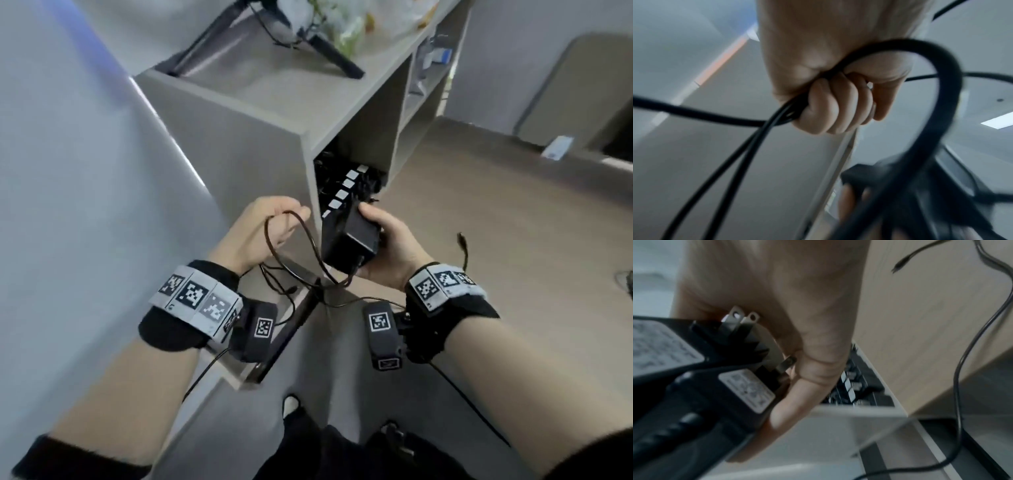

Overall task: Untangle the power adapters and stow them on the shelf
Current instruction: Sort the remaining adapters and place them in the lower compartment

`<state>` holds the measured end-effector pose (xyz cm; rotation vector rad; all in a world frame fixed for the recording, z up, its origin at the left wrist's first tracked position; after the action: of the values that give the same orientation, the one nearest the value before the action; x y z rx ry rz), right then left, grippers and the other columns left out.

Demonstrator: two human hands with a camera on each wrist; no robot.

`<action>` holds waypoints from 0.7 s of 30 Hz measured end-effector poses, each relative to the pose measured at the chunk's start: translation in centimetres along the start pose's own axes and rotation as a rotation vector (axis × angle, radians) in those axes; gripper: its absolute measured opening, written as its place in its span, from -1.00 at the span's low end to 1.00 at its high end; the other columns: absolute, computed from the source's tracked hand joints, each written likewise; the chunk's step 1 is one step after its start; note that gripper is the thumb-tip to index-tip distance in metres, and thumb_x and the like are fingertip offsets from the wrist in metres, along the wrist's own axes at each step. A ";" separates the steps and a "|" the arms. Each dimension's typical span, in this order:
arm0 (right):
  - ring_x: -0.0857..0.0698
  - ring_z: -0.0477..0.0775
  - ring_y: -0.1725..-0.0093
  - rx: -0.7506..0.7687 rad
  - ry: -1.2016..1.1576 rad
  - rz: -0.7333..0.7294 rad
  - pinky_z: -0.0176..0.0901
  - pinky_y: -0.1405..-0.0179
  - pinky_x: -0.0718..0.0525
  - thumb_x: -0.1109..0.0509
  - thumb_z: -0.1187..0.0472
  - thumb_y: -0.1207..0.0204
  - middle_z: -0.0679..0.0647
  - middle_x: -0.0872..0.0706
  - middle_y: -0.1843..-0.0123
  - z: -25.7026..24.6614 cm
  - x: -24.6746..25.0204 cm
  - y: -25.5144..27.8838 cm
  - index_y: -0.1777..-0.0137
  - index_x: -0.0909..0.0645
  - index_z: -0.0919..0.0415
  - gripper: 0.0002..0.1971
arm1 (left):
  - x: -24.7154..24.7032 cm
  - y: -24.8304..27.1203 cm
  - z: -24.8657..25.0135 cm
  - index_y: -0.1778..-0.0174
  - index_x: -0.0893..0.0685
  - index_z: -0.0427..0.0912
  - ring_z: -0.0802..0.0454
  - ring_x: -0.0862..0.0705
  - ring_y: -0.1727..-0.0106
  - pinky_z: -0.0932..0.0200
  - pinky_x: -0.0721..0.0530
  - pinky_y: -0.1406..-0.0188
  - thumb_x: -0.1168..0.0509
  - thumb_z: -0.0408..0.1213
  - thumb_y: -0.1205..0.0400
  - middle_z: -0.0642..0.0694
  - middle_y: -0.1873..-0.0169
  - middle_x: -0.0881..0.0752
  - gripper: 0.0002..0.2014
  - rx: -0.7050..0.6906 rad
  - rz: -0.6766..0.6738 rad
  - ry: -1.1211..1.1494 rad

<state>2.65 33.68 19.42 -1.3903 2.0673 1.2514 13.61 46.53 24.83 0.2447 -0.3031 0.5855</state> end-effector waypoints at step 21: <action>-0.76 0.05 0.09 0.101 0.266 0.150 0.00 0.03 -0.76 -0.41 -0.02 -0.52 0.05 -0.73 0.07 10.4 -14.6 -13.6 -0.27 -0.57 0.18 -0.60 | 21.2 4.5 -3.3 0.46 -0.40 -0.19 0.16 -0.31 0.55 0.51 -0.30 0.50 -0.32 -0.39 -0.42 -0.01 0.62 -0.33 -0.78 -0.344 0.590 -0.433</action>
<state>19.29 48.63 17.36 -1.4451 2.4169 1.0465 28.49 61.90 29.73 -0.0639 -0.9036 1.0481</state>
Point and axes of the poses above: each hand's wrist, its own y-axis away from the middle knuckle, its own x-axis out of the back of the hand, z = x × y, the point moved 3 cm from there along -y, towards the middle knuckle
